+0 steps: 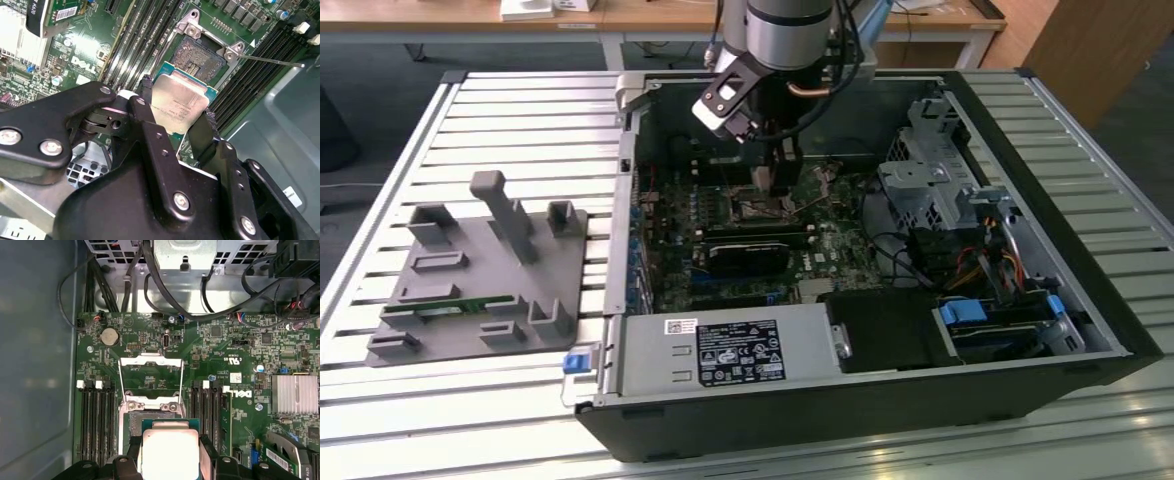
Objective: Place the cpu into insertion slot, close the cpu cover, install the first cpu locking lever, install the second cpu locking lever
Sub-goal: 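Place the cpu into insertion slot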
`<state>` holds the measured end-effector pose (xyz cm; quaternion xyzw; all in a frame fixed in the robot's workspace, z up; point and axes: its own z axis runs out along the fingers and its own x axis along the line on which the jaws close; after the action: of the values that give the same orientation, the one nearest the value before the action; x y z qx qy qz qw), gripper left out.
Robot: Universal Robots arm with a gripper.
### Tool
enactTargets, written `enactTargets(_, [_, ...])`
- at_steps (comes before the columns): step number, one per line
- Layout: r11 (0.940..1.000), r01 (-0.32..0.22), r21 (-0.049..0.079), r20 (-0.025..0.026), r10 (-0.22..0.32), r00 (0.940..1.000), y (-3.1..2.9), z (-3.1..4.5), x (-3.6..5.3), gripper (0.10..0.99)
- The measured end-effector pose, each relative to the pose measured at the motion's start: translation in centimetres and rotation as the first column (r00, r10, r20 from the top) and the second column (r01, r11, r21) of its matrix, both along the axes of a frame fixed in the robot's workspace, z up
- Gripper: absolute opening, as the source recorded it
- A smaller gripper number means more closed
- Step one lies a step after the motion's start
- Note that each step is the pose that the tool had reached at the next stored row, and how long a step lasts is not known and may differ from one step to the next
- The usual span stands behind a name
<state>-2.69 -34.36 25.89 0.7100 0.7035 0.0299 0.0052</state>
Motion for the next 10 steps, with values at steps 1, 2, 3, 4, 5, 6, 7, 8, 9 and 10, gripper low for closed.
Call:
enactTargets(1, [1.0000, 0.000, 0.000, 0.0000, 0.000, 1.0000, 0.00, -0.07, 0.00, 0.537])
enactTargets(2, [1.0000, 0.000, 0.000, 0.0000, 0.000, 1.0000, 0.01, -0.14, 0.00, 0.537])
enactTargets(3, [1.0000, 0.000, 0.000, 0.0000, 0.000, 1.0000, 0.01, -0.21, 0.00, 0.537])
enactTargets(4, [1.0000, 0.000, 0.000, 0.0000, 0.000, 1.0000, 0.02, -0.27, 0.00, 0.537])
enactTargets(5, [1.0000, 0.000, 0.000, 0.0000, 0.000, 1.0000, 0.02, -0.32, 0.00, 0.537])
enactTargets(6, [1.0000, 0.000, 0.000, -0.0001, 0.000, 1.0000, 0.02, -0.37, 0.00, 0.537])
enactTargets(7, [1.0000, 0.000, 0.000, -0.0001, 0.000, 1.0000, 0.02, -0.42, 0.00, 0.537])
enactTargets(8, [1.0000, 0.000, 0.000, -0.0001, 0.000, 1.0000, 0.02, -0.46, 0.00, 0.537])
enactTargets(9, [1.0000, 0.000, 0.000, 0.0000, 0.000, 1.0000, 0.02, -0.52, 0.00, 0.537])
enactTargets(10, [1.0000, 0.000, 0.000, -0.0001, 0.000, 1.0000, 0.02, -0.56, 0.00, 0.537])
